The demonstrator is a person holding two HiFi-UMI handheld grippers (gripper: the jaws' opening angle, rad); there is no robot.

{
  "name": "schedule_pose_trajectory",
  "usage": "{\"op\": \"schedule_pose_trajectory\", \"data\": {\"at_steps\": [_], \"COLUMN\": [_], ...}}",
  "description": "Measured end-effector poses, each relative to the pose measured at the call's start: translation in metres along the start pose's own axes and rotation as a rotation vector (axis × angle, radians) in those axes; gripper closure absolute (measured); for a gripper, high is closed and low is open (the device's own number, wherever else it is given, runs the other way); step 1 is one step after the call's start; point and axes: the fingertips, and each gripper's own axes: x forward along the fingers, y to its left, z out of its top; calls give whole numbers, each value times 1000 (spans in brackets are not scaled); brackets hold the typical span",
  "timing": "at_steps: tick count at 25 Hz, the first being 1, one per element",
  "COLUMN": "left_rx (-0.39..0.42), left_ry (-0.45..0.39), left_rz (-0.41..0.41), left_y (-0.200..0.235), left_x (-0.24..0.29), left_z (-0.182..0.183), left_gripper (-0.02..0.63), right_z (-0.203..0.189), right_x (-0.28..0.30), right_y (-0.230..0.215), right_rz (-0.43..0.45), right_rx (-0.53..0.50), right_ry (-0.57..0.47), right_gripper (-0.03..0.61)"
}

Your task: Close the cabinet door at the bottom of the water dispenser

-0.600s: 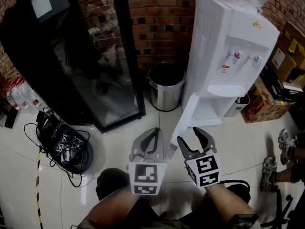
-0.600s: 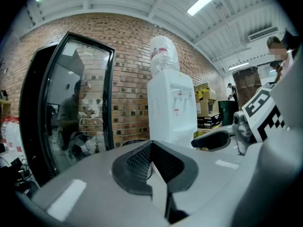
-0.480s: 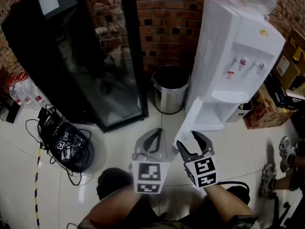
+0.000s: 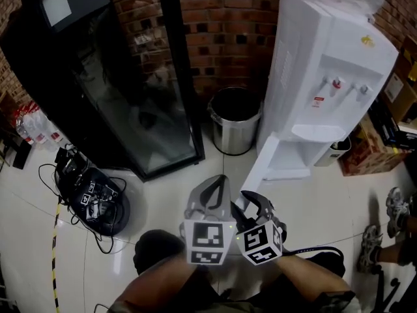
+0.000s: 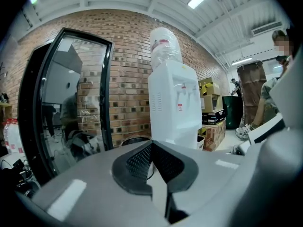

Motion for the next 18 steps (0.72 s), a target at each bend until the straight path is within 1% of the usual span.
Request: {"op": "schedule_pose_trajectory", "data": {"at_steps": [2, 8, 18], "left_rx": [3, 2, 4], "left_ry": [2, 2, -18], "left_rz": [-8, -29, -110], "left_y": [-4, -16, -54], "left_x": [2, 8, 19], "left_z": [0, 1, 10], "left_gripper": [614, 614, 614], "right_z": [-3, -17, -45], "right_x": [-4, -21, -57], "right_y": [2, 0, -15], "right_rz": [9, 30, -7], "right_rx": [1, 35, 107], "right_ry": [6, 30, 98], "right_gripper": [446, 488, 531]}}
